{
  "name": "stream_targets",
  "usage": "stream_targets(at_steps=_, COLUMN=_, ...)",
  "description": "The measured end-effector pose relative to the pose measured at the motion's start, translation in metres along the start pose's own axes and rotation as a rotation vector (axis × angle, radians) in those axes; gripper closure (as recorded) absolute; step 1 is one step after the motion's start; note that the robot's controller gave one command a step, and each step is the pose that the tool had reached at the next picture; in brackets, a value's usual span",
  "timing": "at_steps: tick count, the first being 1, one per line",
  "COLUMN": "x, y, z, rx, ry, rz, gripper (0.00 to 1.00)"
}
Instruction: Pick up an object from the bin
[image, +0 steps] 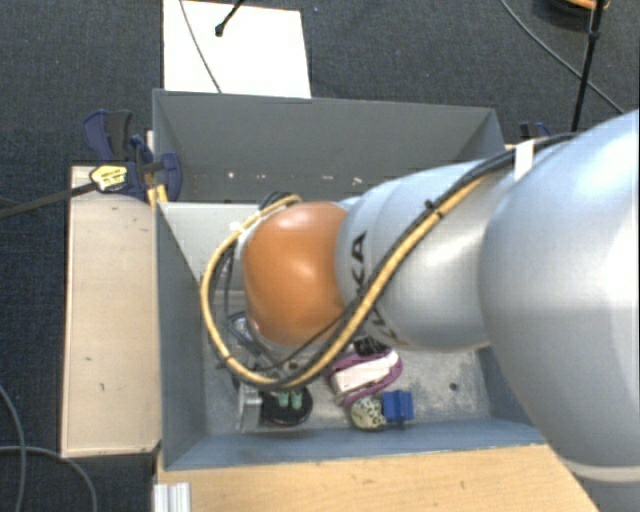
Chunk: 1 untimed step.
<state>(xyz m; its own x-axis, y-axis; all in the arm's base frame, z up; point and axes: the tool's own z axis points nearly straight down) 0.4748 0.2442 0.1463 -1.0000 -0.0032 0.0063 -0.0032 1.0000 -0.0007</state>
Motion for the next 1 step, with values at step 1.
stream_targets(at_steps=1, x=-0.0164, y=-0.0479, z=0.0683, rx=-0.007, ry=-0.006, rz=-0.223, gripper=0.00)
